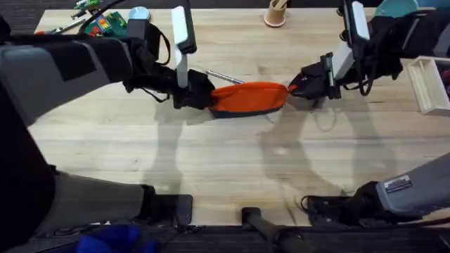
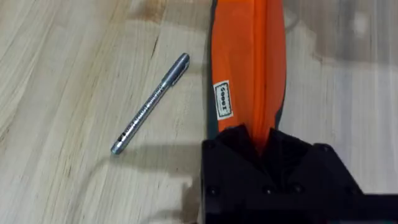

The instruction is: Unzip the bag, pick up the pens from the table one at a time and place them inside, then zip the bag closed.

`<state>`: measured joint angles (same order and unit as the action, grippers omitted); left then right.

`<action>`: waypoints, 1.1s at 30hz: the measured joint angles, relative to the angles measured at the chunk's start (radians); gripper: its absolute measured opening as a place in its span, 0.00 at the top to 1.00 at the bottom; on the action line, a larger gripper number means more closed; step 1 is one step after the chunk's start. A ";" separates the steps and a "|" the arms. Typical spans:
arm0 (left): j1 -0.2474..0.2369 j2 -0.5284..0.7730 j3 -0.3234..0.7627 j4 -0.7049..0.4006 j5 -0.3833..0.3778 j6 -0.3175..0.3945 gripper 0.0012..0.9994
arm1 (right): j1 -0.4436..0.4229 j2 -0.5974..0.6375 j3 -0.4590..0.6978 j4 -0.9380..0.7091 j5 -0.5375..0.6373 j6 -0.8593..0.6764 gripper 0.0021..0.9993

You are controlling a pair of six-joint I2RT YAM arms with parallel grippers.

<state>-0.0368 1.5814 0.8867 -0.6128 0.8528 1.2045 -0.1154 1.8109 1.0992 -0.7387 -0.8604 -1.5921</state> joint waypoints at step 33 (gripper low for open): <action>0.000 0.000 0.000 0.001 0.000 0.000 0.96 | 0.083 -0.135 0.000 0.013 0.011 0.049 0.97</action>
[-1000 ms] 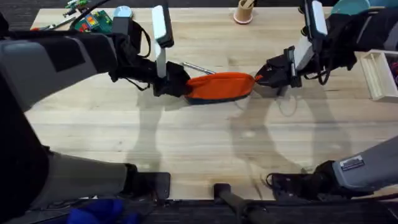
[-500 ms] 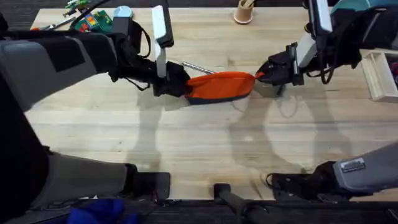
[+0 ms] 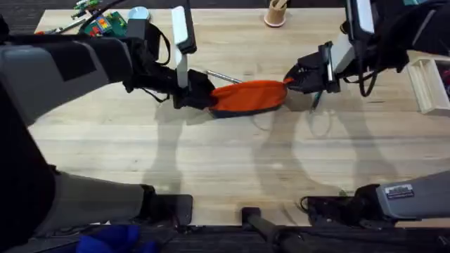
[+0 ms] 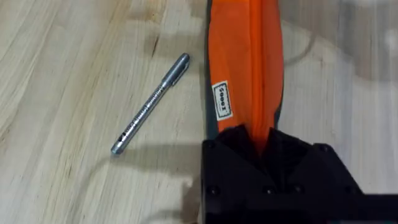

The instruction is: Unzip the bag, pick up the pens from the table one at a time and place them inside, then zip the bag closed.

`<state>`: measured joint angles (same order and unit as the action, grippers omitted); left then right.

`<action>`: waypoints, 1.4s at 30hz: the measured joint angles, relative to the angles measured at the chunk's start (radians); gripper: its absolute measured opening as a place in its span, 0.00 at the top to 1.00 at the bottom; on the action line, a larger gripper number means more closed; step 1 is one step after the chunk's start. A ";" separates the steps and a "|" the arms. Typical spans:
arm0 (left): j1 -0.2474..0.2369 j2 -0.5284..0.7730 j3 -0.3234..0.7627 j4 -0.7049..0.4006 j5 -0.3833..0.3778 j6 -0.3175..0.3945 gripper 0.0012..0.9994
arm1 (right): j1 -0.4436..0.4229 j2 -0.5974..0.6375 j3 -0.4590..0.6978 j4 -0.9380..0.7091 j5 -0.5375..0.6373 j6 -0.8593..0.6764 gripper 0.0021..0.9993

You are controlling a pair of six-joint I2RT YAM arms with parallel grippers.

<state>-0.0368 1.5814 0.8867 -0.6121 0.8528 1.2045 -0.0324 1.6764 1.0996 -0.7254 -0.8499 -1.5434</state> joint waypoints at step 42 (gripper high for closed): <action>0.013 0.000 0.000 -0.001 -0.015 0.000 0.96 | 0.335 0.000 0.197 -0.013 0.297 0.243 0.97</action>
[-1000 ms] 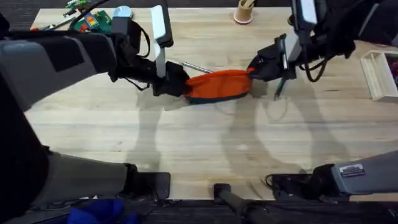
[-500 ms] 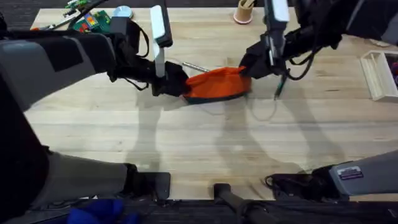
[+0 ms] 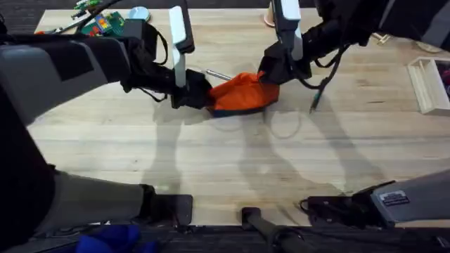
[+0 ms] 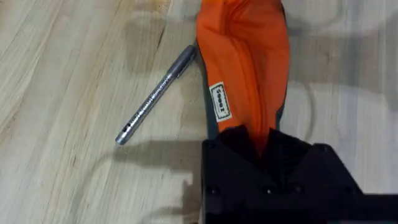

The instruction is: Unzip the bag, pick up the pens from the table one at a time and place them inside, then zip the bag closed.

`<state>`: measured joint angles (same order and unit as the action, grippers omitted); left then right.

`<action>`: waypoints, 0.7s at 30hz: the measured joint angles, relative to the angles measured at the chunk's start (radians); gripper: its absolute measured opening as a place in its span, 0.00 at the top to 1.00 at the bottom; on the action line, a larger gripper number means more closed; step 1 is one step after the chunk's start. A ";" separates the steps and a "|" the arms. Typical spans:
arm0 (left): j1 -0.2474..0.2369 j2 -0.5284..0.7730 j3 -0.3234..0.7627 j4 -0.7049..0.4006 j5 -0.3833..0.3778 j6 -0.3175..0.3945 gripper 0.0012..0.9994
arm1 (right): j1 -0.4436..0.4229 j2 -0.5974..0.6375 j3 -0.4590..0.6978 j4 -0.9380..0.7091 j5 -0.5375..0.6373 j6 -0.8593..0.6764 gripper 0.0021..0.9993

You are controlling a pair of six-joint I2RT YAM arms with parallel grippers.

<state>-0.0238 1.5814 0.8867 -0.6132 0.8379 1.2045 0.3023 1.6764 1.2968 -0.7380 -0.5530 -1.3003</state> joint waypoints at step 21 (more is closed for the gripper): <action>-0.002 0.000 0.000 0.000 0.000 0.000 0.96 | 0.006 0.000 0.008 -0.002 0.138 0.236 0.97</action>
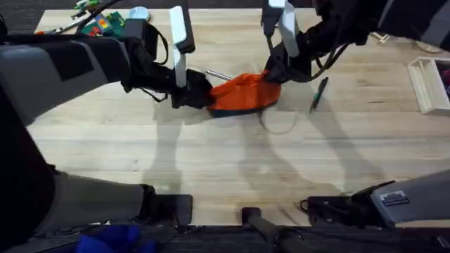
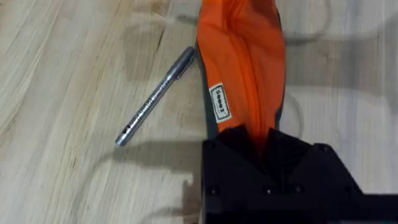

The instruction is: Unzip the bag, pick up the pens from the table one at a time and place them inside, then zip the bag closed.

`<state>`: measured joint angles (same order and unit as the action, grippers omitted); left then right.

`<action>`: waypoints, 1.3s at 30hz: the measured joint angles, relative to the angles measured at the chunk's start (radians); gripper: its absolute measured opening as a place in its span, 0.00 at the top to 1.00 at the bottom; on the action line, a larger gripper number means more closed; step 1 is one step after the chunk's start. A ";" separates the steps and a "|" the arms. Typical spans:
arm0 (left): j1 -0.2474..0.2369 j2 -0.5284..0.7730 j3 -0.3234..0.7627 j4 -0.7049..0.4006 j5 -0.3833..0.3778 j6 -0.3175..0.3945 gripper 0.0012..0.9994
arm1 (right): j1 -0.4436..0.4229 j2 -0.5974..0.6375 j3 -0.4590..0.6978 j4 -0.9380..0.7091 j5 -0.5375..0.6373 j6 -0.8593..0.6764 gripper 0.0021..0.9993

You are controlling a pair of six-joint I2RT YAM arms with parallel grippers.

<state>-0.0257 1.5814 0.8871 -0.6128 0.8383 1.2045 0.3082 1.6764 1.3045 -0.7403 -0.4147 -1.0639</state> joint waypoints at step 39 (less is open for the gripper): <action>0.000 0.000 0.001 0.003 -0.001 0.000 0.96 | -0.044 0.000 0.000 -0.002 -0.079 0.016 0.97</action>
<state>-0.0257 1.5814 0.8883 -0.6103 0.8371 1.2049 0.2647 1.6764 1.3045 -0.7418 -0.4938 -1.0484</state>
